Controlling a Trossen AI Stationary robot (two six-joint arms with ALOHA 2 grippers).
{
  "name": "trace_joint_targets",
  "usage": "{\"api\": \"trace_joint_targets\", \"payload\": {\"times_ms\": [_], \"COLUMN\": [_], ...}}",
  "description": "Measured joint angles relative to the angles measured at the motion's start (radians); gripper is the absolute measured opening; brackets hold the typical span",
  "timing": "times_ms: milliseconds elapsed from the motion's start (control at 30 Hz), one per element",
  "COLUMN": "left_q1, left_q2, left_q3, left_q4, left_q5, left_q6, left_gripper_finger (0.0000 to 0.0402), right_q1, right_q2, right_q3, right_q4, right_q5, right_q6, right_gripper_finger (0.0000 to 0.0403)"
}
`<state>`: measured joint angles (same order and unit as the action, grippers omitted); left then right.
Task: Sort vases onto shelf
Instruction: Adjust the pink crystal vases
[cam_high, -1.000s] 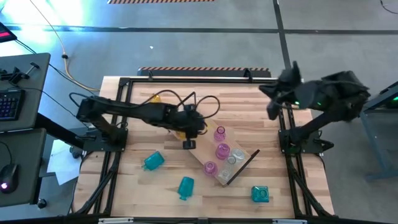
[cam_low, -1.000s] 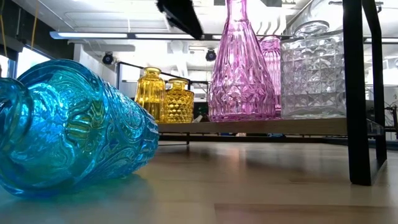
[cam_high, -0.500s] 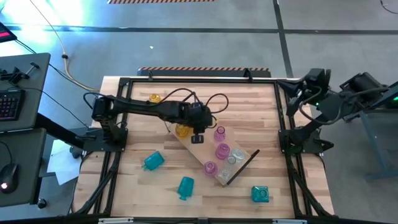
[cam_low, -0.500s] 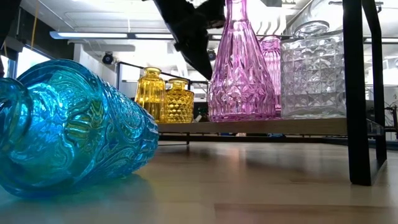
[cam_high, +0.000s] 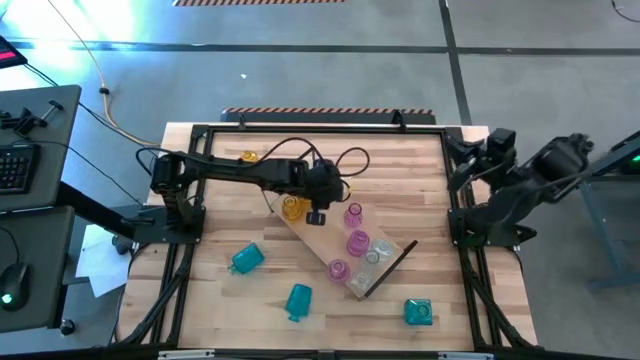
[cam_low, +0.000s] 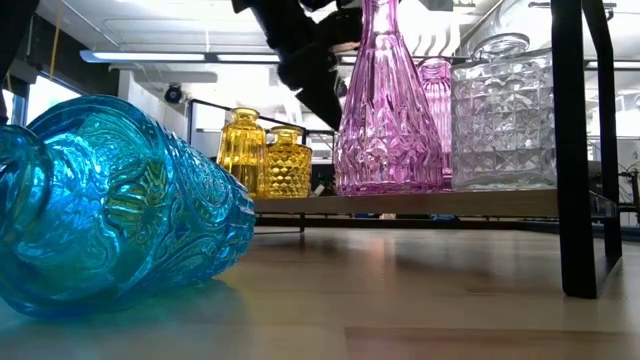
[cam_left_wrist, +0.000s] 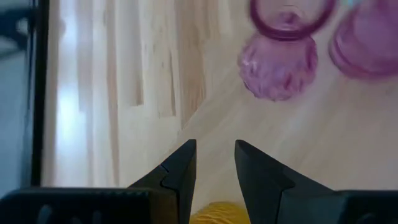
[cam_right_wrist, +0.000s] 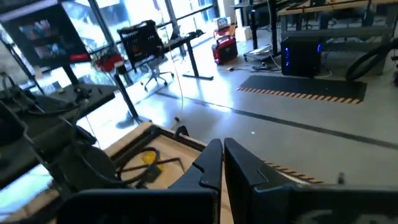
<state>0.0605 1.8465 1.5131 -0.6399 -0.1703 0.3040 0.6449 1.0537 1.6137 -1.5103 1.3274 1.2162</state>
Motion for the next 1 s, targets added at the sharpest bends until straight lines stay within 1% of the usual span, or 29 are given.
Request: {"api": "trace_joint_targets", "payload": {"times_ms": [100, 200, 400, 567, 633, 767, 800, 933, 1000], "left_q1": [0.006, 0.016, 0.02, 0.02, 0.02, 0.017, 0.016, 0.005, -0.004], "left_q2": [0.006, 0.011, 0.017, 0.019, 0.03, 0.059, 0.07, 0.114, 0.124], "left_q3": [0.0, -0.001, 0.0, 0.0, 0.001, 0.002, 0.001, 0.0, 0.0], "left_q4": [-0.008, 0.003, 0.027, 0.058, 0.093, 0.096, 0.075, 0.056, 0.074], "left_q5": [0.005, 0.026, 0.073, 0.116, 0.119, 0.137, 0.137, 0.132, 0.132], "left_q6": [0.118, 0.215, 0.289, 0.289, 0.268, 0.232, 0.225, 0.201, 0.197], "left_gripper_finger": [0.0103, 0.0103, 0.01, 0.0072, 0.0055, 0.0016, 0.0009, 0.0005, 0.0002], "right_q1": [0.004, 0.004, 0.003, 0.004, 0.004, 0.004, 0.004, 0.004, 0.005], "right_q2": [0.011, 0.03, 0.061, 0.056, 0.049, 0.037, 0.035, 0.025, 0.02], "right_q3": [-0.045, -0.075, -0.078, -0.078, -0.078, -0.078, -0.078, -0.078, -0.078], "right_q4": [0.065, 0.15, 0.271, 0.344, 0.365, 0.383, 0.385, 0.393, 0.392], "right_q5": [0.007, 0.036, 0.061, 0.078, 0.079, 0.077, 0.076, 0.073, 0.069], "right_q6": [0.024, 0.022, -0.049, -0.143, -0.175, -0.222, -0.229, -0.254, -0.257], "right_gripper_finger": [0.0, 0.0, 0.0, 0.0, 0.0, 0.0, 0.0, 0.0, 0.0]}}
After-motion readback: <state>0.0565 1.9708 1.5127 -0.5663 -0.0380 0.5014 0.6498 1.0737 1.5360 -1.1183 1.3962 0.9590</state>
